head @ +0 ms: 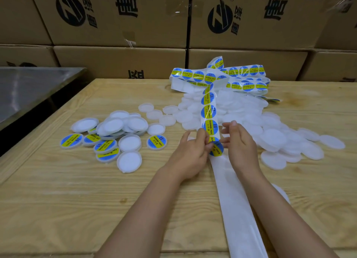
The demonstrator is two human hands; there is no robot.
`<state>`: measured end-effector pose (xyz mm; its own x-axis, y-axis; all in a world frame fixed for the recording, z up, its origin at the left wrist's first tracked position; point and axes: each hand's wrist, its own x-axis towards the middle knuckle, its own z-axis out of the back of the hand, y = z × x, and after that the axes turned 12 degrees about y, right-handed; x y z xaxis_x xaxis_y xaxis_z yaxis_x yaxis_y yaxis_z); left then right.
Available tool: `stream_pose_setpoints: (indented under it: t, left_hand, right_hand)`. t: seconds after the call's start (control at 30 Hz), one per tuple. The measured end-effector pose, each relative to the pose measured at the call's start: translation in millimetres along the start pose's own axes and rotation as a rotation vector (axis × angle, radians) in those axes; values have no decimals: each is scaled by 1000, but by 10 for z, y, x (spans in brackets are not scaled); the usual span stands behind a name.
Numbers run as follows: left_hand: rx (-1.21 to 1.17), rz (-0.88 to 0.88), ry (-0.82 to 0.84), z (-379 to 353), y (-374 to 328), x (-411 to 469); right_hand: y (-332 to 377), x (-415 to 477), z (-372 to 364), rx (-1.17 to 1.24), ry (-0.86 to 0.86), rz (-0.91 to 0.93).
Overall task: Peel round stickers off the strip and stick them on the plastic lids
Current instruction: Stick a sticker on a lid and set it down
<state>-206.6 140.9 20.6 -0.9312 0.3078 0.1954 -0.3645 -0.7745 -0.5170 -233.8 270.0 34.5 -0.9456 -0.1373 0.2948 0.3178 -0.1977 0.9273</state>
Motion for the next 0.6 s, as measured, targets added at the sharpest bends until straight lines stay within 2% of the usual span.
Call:
stream_pose_setpoints:
  t: [0.1,0.17,0.43,0.6]
  left_hand:
    - [-242,60,-20,7,32,4]
    - [-396,124,-41,10,80,19]
    - [-678,177,-42,31,96,45]
    - [-667,204,-8,-2,178,60]
  right_hand:
    - [-49,52,12,93,46,-263]
    - [-29,85,41,187,59,-366]
    - [-98,-14,-52,-266,223,-185]
    - [-82,-29,-62,-191,116,-161]
